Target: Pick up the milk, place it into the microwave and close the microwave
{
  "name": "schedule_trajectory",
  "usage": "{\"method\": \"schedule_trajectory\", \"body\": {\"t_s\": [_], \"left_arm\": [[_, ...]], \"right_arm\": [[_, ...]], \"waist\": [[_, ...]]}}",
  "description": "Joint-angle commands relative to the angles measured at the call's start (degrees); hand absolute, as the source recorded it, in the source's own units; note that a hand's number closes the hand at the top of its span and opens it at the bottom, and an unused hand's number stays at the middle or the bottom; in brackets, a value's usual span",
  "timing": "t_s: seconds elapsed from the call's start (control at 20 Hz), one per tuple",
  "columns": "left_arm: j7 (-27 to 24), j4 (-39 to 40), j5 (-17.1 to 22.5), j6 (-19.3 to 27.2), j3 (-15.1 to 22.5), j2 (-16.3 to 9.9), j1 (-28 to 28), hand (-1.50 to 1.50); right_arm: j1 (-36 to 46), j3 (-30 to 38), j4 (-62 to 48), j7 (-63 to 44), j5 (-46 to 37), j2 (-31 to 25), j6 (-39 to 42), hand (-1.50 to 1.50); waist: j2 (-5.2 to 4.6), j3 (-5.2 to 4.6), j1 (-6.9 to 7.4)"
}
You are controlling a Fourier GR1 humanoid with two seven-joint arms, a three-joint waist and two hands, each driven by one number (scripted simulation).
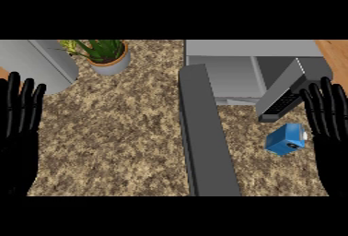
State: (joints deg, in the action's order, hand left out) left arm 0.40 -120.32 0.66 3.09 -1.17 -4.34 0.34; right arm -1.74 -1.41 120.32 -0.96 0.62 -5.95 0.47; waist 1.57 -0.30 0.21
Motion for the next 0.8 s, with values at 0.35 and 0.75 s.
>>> {"method": "schedule_trajectory", "body": {"t_s": [0.35, 0.75], "left_arm": [[4.9, -1.7, -1.1, 4.7, 6.7, 4.2, 3.6, -1.5], [0.5, -8.1, 1.0, 1.4, 7.5, 3.7, 15.9, -1.5]], "right_arm": [[8.7, 1.3, 1.2, -11.5, 7.5, 2.3, -1.5, -1.5], [7.4, -1.6, 1.3, -12.0, 5.8, 3.9, -2.4, -1.5]], "waist": [[-1.58, 0.3, 0.1], [-1.52, 0.29, 0.06]]}}
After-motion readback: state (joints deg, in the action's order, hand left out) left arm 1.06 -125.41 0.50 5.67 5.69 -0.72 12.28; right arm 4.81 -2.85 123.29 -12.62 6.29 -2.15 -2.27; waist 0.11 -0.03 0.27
